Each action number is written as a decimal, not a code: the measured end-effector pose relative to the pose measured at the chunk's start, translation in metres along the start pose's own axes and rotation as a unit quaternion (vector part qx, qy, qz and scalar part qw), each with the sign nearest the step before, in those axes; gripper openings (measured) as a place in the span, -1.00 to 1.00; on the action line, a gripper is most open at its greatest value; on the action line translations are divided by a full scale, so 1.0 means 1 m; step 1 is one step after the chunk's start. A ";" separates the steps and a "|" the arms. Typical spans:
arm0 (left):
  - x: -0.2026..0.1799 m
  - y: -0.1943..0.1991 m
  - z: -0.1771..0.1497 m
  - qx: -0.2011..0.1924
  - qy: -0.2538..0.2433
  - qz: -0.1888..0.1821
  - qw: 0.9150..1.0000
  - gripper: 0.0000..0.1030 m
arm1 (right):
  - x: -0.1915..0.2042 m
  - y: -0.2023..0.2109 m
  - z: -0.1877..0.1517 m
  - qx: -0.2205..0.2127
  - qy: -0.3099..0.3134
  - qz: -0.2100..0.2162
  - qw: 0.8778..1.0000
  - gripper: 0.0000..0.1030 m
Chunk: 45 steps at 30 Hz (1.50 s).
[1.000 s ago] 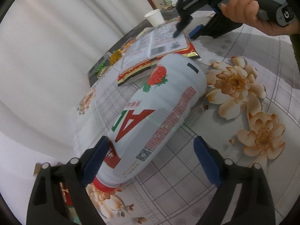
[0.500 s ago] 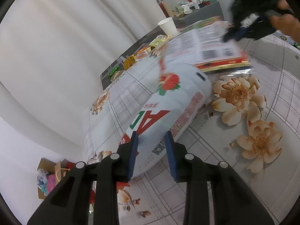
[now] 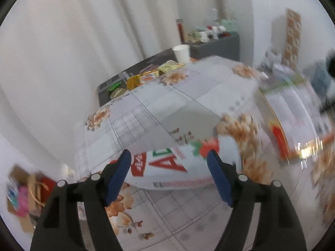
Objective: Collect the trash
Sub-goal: 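Grasp the large snack bag with the right gripper, then grasp the white AD drink bottle with the left gripper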
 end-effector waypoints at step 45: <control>0.005 -0.043 -0.037 0.089 0.476 -0.018 0.875 0.14 | 0.006 0.022 -0.025 -0.049 0.032 0.090 0.994 -0.83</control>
Point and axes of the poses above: each gripper's, at about its wrist camera, not at the fingertips, and y roughly against the way its jaws point, x to its left, z to its top, the point moved 10 cm from there along -y, roughly the way its jaws point, and after that the axes turned 5 degrees about -x, right-handed, at the moved point
